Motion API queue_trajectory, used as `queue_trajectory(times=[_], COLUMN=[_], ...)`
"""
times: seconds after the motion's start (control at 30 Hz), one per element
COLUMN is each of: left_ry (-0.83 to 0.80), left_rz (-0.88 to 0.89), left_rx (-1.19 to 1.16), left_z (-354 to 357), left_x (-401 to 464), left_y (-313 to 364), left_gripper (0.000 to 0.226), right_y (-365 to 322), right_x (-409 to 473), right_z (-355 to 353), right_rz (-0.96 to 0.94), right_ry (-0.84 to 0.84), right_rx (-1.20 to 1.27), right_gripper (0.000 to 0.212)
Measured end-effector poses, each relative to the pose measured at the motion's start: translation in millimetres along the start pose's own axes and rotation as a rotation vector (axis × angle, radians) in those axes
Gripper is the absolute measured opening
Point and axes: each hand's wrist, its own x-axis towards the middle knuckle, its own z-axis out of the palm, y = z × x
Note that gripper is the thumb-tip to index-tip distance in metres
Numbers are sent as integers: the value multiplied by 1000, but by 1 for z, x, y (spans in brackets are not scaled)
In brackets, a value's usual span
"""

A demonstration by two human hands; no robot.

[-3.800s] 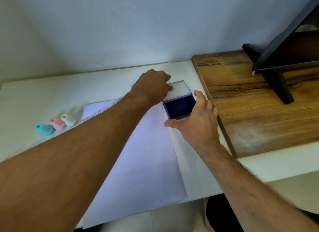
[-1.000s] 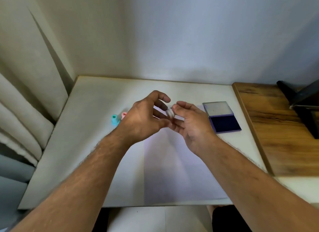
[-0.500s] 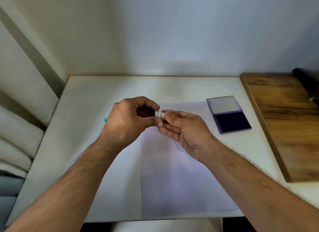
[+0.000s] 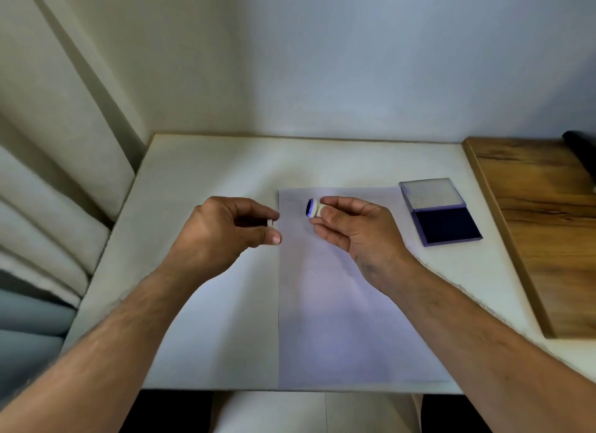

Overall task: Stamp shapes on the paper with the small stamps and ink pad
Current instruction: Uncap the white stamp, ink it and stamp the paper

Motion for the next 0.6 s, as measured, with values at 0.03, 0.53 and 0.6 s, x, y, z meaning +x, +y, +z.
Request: queue_trajectory(times=[0.03, 0.53, 0.6], left_ry=[13, 88, 72], left_rz=[-13, 26, 18], left_rx=[50, 685, 711], left_z=[0, 8, 8], left_x=[-1, -2, -1], left_y=[-4, -24, -25], left_gripper=[27, 21, 17], right_y=[0, 3, 3], right_x=[1, 5, 3], right_z=[1, 12, 12], right_rz=[6, 85, 98], right_ry=[2, -65, -91], right_rx=[13, 164, 163], right_gripper=[14, 18, 21])
